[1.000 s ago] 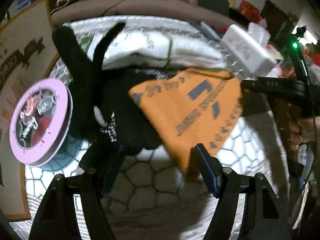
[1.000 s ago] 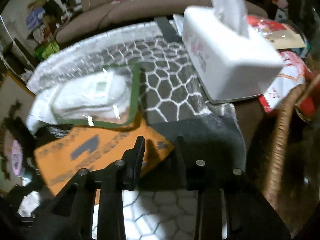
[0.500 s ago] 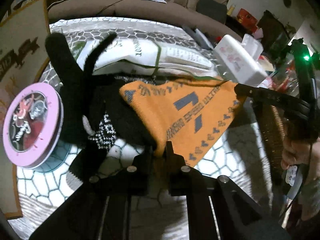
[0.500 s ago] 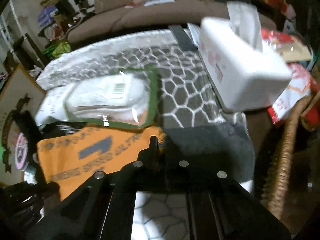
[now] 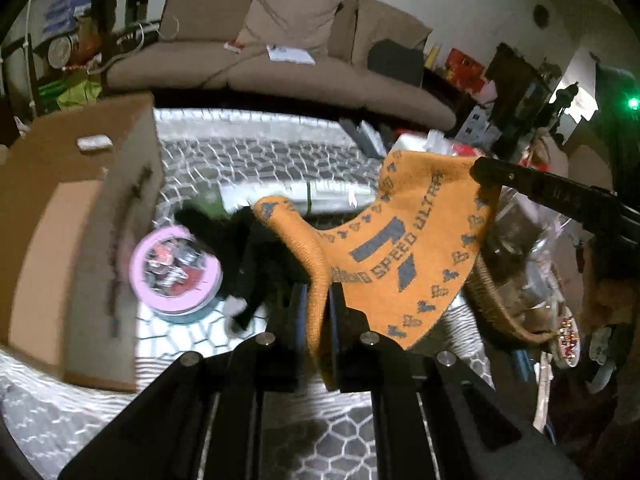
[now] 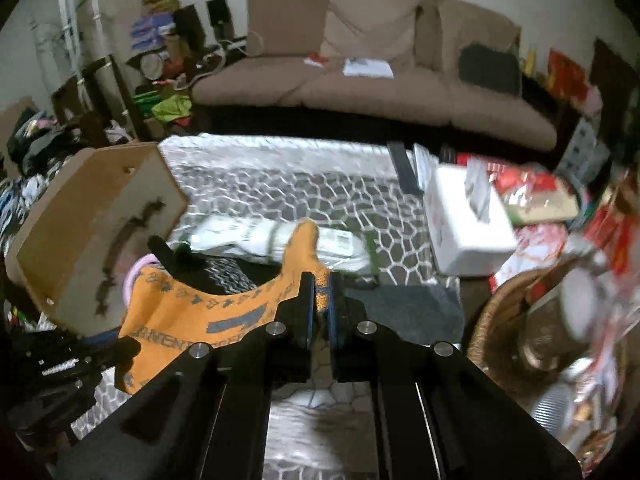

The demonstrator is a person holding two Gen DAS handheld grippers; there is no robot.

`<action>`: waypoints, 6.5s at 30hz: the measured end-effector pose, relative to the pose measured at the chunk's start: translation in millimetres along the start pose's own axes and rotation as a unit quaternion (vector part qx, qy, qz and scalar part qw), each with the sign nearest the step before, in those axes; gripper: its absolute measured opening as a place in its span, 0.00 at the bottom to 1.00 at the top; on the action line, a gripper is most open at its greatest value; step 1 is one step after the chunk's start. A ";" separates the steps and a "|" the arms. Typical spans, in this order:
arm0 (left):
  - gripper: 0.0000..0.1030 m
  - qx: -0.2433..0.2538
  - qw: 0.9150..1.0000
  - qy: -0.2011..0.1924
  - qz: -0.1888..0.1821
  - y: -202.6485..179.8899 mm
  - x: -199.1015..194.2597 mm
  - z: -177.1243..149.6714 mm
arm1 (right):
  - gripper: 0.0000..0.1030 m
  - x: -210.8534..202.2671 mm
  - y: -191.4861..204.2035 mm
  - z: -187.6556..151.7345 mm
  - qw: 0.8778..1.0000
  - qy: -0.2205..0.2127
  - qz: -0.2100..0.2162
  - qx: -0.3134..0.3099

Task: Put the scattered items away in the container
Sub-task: 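Carry the orange cloth into the cardboard box and open the left tool, then grasp the black-and-white knit glove with the left tool and lift it, then grasp the black glove with the right tool while the left tool holds the knit glove, then carry the black glove into the box and open the right tool while the left holds the knit glove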

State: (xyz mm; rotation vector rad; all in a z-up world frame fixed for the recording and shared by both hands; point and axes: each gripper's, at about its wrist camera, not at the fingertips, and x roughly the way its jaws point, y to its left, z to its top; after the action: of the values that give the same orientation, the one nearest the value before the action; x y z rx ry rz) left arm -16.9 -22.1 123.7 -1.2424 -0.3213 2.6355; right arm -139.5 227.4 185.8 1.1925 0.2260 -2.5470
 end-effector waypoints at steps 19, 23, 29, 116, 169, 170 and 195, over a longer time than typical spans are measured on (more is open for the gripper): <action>0.10 -0.068 0.989 -0.106 0.081 162.5 -156.1 45.9 | 0.06 -51.8 239.5 114.4 0.993 -0.063 0.057 -0.085; 0.10 -0.093 0.985 -0.100 0.102 210.9 -140.6 50.3 | 0.06 -1.4 292.3 142.2 0.991 -0.050 0.072 -0.106; 0.10 -0.126 0.984 -0.075 0.099 273.2 -98.9 60.4 | 0.06 95.1 357.8 169.1 0.987 -0.014 0.097 -0.129; 0.12 -0.055 0.993 -0.074 -0.072 117.2 -152.8 7.8 | 0.08 -42.0 236.9 11.0 0.945 0.030 0.323 -0.032; 0.12 -0.150 0.978 -0.142 -0.036 275.5 -231.0 19.9 | 0.03 65.8 315.7 120.4 0.977 -0.012 0.142 -0.157; 0.12 -0.151 0.978 -0.142 -0.036 278.6 -231.0 19.3 | 0.03 81.5 335.7 124.8 0.975 -0.002 0.132 -0.181; 0.12 -0.161 0.976 -0.125 -0.072 318.5 -206.8 12.3 | 0.34 284.4 423.2 69.6 0.906 0.224 0.030 -0.358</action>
State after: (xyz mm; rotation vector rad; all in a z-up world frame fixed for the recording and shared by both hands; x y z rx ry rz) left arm 71.8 -385.1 192.2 -0.9203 -0.8748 2.6854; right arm -212.2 -250.1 8.2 1.3864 1.0977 -1.8056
